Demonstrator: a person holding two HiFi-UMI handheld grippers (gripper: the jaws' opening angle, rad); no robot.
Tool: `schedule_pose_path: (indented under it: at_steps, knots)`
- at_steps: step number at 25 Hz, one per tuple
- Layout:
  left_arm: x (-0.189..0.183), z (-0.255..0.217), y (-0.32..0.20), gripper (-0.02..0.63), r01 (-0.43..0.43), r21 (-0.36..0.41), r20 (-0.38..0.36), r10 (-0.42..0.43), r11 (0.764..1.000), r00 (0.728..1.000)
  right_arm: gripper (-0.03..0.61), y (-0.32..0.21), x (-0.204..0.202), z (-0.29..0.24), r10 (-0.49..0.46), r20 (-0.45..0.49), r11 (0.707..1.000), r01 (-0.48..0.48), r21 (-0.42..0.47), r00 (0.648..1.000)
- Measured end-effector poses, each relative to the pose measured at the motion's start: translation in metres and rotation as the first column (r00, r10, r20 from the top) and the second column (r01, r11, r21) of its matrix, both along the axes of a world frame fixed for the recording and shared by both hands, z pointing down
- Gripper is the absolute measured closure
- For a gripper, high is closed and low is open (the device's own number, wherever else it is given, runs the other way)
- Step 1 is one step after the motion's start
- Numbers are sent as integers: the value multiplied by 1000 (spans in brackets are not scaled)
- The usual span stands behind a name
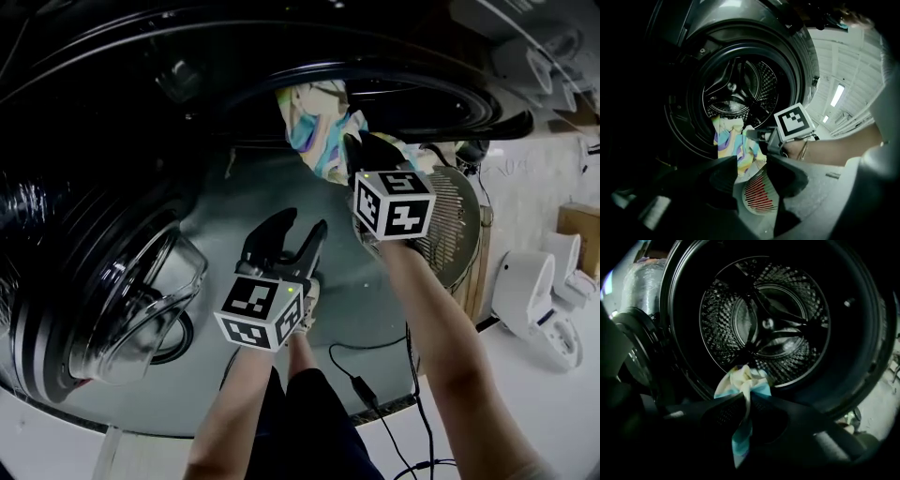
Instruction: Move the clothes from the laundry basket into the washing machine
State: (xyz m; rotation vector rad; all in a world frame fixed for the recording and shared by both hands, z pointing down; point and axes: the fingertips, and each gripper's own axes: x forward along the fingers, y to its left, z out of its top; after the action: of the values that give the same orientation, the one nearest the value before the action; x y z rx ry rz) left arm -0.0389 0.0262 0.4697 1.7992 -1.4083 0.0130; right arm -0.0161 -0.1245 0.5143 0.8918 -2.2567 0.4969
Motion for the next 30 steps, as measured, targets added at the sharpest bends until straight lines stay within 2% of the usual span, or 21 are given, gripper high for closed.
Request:
schedule_pose_path:
  at_steps: [4, 8, 10, 12, 13, 15, 16, 17, 18, 19, 22, 26, 30]
  knots:
    - [-4, -4, -1, 411, 12, 2, -3, -12, 1000, 1000, 535, -19, -60, -38, -75, 131, 994, 64, 88, 989]
    - [-10, -10, -3, 411, 24, 13, -5, -24, 1000, 1000, 534, -47, -101, -79, -100, 246, 982, 56, 181, 964]
    - [-9, -13, -6, 411, 26, 19, -5, -26, 999, 1000, 535, -59, -113, -88, -95, 281, 980, 41, 193, 955]
    - [-5, -14, -6, 411, 23, 22, -9, -23, 1000, 1000, 531, -65, -118, -83, -74, 285, 985, 25, 169, 956]
    - [-4, -15, -6, 411, 20, 20, -13, -20, 1000, 1000, 480, -65, -119, -77, -68, 272, 987, 26, 156, 960]
    - [-1, -14, -5, 411, 6, 16, -19, -5, 1000, 1000, 280, -62, -116, -62, -59, 227, 992, 31, 124, 972]
    - [0, -13, -5, 411, -4, 13, -19, 5, 1000, 1000, 208, -60, -110, -53, -41, 204, 995, 21, 99, 978]
    - [-1, -12, -4, 411, -11, 11, -17, 11, 1000, 1000, 138, -58, -101, -44, -10, 183, 998, -3, 71, 983]
    - [-3, -12, -3, 411, -10, 8, -17, 10, 1000, 1000, 104, -56, -89, -36, 32, 166, 998, -40, 43, 986]
    - [-6, -12, -3, 411, -5, 8, -17, 5, 1000, 1000, 80, -55, -75, -30, 79, 156, 996, -83, 21, 985]
    - [-13, -11, -2, 411, 6, 6, -12, -6, 1000, 1000, 77, -43, -35, -15, 201, 143, 980, -200, -20, 969]
    - [-15, -9, -1, 411, 20, 3, -13, -20, 1000, 1000, 43, -4, -6, 24, 254, 95, 961, -240, -134, 963]
    - [-15, -3, -2, 411, 23, 2, -16, -23, 1000, 1000, -9, 18, -7, 73, 277, 59, 923, -248, -292, 959]
